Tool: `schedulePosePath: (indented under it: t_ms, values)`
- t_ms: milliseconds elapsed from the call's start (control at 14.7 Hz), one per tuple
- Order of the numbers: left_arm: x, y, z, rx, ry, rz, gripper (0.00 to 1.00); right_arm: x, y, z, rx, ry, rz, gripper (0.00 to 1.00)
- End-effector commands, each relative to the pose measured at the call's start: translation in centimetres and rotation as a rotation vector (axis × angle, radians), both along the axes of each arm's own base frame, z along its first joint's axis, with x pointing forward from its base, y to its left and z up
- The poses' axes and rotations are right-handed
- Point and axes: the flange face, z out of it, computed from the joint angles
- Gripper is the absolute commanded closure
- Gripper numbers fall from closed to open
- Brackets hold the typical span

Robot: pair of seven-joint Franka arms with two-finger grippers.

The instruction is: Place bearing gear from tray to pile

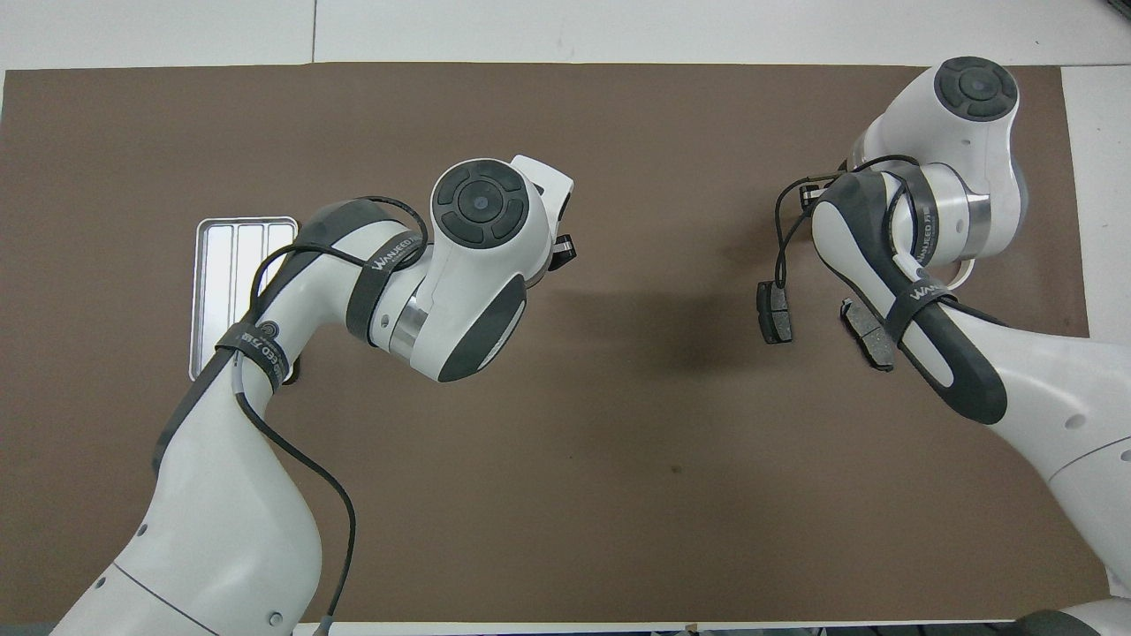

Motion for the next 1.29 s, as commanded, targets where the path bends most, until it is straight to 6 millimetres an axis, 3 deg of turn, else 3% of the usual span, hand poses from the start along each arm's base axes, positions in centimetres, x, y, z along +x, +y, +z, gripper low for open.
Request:
schedulePosePath:
  t_ms: [0,271,339,407,475,882,1153,1221]
  values:
    - [-0.9,0.6,-1.7,0.002,-0.032,0.007,1.00,-0.8,0.0,-2.0,0.016,-0.034,0.010,1.00]
    - [-1.5,1.5,-5.0,-0.016,-0.053,0.009,1.00,-1.0,0.3,-1.9,0.014,-0.022,0.005,1.00]
    - [-1.5,1.4,-5.1,-0.025,-0.064,0.009,1.00,-1.0,0.4,-1.8,0.013,-0.018,-0.003,0.72]
    - [-1.6,1.5,-5.4,-0.025,-0.064,0.010,1.00,-1.0,0.3,-1.2,0.012,-0.023,-0.017,0.08]
    - [-1.6,1.4,-5.6,-0.026,-0.064,0.008,1.00,-1.2,0.5,-0.3,0.007,-0.013,-0.017,0.00]
    - [-2.0,0.6,-7.9,-0.011,-0.054,-0.004,1.00,-3.1,4.1,9.3,-0.022,0.020,0.025,0.00]
    - [-1.9,0.7,-8.4,0.006,-0.069,-0.023,1.00,-5.0,6.7,13.5,-0.024,0.028,0.000,0.00]
    - [-1.8,0.8,-8.2,0.010,-0.068,-0.023,0.66,-5.7,8.2,14.5,-0.025,0.025,-0.016,0.00]
